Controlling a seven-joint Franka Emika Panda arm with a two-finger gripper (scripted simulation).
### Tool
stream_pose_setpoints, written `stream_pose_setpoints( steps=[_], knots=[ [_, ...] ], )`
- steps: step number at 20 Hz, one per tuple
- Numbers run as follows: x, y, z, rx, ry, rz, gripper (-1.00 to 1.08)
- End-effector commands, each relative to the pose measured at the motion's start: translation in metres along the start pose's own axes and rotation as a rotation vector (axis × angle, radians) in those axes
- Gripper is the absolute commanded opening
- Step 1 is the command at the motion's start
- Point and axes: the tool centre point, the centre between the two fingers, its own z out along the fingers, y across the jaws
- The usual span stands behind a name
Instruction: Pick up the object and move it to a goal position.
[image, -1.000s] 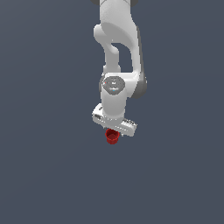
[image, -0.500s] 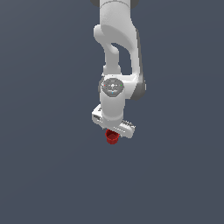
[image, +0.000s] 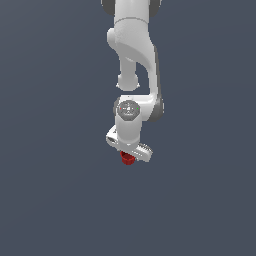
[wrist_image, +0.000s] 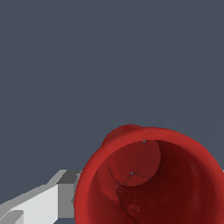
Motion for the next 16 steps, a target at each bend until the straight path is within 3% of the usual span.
stream_pose_setpoints(
  steps=[1, 4, 5, 16],
  knots=[
    [0.0006, -0.0001, 0.0071, 0.001, 0.001, 0.001, 1.0],
    [0.0014, -0.0006, 0.0086, 0.001, 0.001, 0.001, 1.0],
    [0.0014, -0.0006, 0.0086, 0.001, 0.001, 0.001, -1.0],
    [0.0014, -0.0008, 0.0079, 0.001, 0.001, 0.001, -1.0]
  ],
)
